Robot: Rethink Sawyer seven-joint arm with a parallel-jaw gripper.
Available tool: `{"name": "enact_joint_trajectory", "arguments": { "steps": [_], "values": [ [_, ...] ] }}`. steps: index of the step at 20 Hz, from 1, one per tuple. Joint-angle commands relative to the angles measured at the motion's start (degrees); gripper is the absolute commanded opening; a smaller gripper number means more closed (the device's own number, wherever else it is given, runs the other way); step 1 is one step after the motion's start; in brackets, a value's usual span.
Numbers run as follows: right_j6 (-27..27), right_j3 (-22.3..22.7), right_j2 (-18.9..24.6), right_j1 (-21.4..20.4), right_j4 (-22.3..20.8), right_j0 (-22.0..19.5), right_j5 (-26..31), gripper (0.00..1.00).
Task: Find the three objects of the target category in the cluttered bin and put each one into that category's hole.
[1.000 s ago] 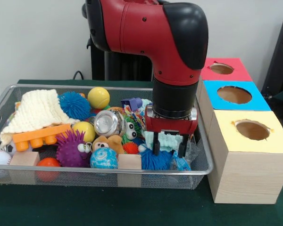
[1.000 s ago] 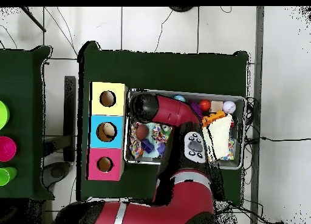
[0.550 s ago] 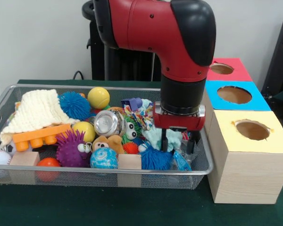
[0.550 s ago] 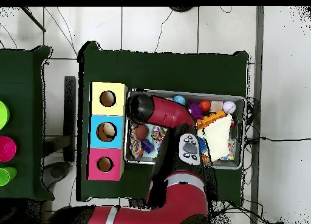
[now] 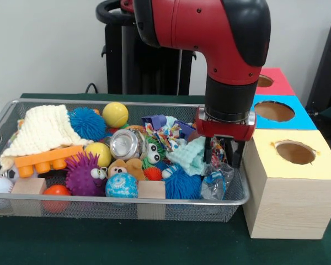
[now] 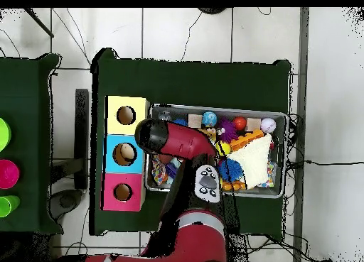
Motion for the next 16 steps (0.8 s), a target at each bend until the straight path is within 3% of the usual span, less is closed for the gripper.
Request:
{"name": "enact_joint_trajectory", "arguments": {
  "steps": [1,10,16],
  "values": [
    [16.4,5.4,1.1,2.1,2.6,0.2,-5.3,1.00],
    [16.1,5.1,2.7,2.9,3.0,-1.1,-8.5,1.00],
    [16.0,4.1,1.5,2.2,3.2,-0.1,-6.1,1.00]
  ]
}}
